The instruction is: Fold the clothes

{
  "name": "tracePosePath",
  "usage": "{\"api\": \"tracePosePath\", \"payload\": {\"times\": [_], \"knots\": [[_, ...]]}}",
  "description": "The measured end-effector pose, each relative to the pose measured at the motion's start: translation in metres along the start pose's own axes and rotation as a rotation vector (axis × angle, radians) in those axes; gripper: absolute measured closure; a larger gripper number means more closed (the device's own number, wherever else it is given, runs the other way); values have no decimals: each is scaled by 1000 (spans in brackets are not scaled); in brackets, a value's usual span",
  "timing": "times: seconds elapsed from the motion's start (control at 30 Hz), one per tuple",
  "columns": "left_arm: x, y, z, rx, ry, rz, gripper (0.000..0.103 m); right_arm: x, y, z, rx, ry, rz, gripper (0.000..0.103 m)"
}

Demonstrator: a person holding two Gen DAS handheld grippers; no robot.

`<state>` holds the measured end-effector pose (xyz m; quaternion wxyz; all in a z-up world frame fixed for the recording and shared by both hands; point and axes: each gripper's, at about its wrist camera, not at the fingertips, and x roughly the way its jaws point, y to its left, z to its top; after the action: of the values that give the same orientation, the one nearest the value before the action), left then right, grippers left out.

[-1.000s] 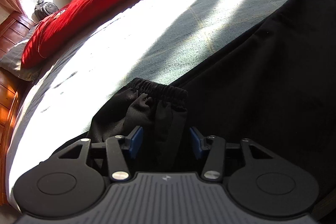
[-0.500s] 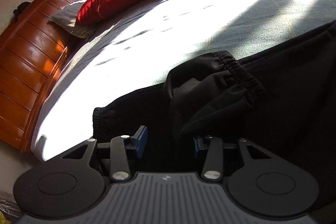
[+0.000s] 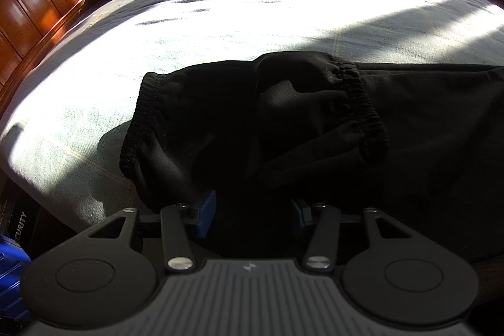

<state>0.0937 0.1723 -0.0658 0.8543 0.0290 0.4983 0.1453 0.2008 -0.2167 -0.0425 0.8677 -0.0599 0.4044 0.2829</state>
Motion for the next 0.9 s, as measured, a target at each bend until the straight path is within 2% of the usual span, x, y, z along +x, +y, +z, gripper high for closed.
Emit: {"api": "tracePosePath", "payload": {"times": [0.07, 0.13, 0.17, 0.23, 0.37, 0.47, 0.53, 0.6, 0.73, 0.9], "knots": [[-16, 0, 3, 21, -35, -42, 46, 4, 7, 3, 5, 0, -3, 0], [-31, -7, 9, 65, -100, -88, 37, 7, 14, 6, 8, -2, -7, 0], [-30, -13, 16, 99, -120, -106, 32, 8, 19, 8, 9, -4, -12, 0], [-27, -26, 29, 167, -160, -141, 30, 10, 28, 11, 8, 0, -21, 0], [14, -65, 54, 359, -143, -118, 29, 11, 43, 12, 2, 11, -50, 0], [40, -85, 51, 499, -116, -44, 29, 9, 49, 11, 11, 19, -78, 0], [44, -85, 46, 523, -120, -17, 29, 9, 50, 11, 23, 23, -91, 0], [42, -72, 47, 472, -105, -36, 27, 10, 49, 11, 32, 28, -98, 0], [36, -46, 39, 435, -87, 62, 27, 14, 50, 15, 27, 32, -100, 0], [28, -9, 32, 345, -58, 119, 27, 21, 54, 20, -1, 45, -82, 0]]}}
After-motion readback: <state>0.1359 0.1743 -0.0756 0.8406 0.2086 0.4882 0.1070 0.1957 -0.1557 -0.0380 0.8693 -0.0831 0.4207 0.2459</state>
